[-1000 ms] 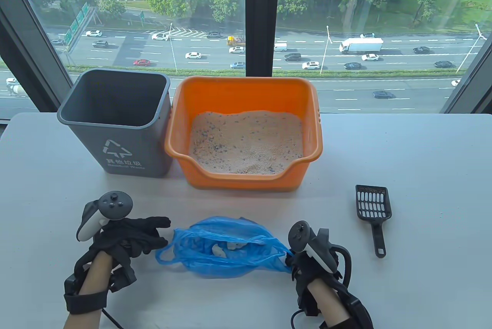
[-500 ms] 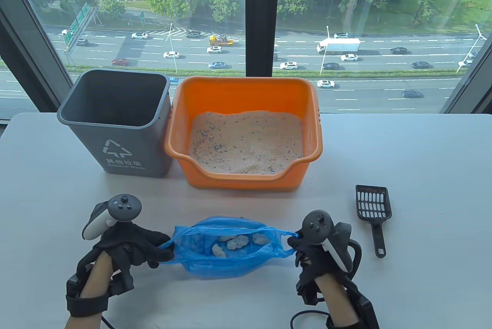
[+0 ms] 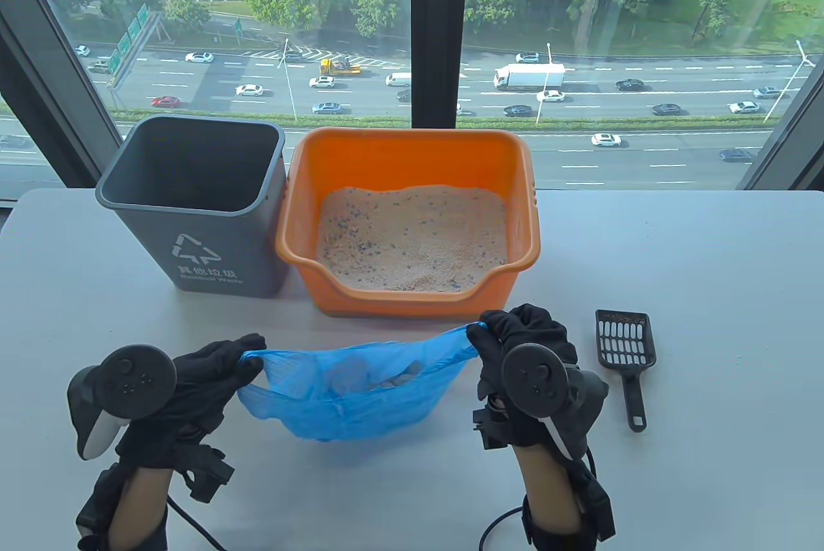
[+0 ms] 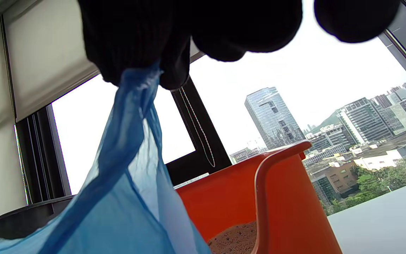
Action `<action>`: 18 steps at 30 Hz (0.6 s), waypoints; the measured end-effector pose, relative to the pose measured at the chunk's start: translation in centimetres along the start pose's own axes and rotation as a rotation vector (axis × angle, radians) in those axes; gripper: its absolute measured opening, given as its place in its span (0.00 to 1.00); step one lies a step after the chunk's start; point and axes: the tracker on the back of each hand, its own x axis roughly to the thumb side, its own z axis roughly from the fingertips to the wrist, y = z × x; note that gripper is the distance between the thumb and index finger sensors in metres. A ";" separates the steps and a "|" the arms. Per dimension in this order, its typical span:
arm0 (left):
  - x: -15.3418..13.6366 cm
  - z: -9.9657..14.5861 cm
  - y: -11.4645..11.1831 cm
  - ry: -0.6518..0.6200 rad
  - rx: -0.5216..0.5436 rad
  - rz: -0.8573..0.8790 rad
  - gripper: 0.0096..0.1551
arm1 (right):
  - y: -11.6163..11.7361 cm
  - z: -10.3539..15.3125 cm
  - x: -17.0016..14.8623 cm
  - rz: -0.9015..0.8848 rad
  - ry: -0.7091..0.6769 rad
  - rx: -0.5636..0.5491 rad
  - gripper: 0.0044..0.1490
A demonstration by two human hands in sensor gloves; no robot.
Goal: Scoop cat litter
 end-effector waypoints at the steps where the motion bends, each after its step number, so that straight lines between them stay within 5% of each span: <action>1: 0.5 0.0 0.0 -0.006 0.036 -0.003 0.31 | 0.0 0.0 0.3 -0.006 -0.004 0.001 0.20; 5: 1.8 -1.1 -1.7 -0.088 0.205 0.089 0.31 | 0.1 -0.2 2.1 -0.060 -0.094 0.025 0.20; 10: 1.6 -4.0 -7.3 -0.216 0.059 0.736 0.29 | 1.1 -0.1 3.4 -0.182 -0.242 0.124 0.20; 13: 2.2 -5.3 -11.3 -0.216 -0.120 1.152 0.25 | 1.5 -0.2 3.4 -0.233 -0.305 0.175 0.20; 15: 2.8 -5.9 -13.3 -0.204 -0.271 1.198 0.24 | 1.7 -0.2 3.2 -0.247 -0.311 0.191 0.20; 18: 3.2 -6.0 -15.1 -0.157 -0.246 0.978 0.24 | 2.1 -0.3 2.9 -0.225 -0.318 0.206 0.20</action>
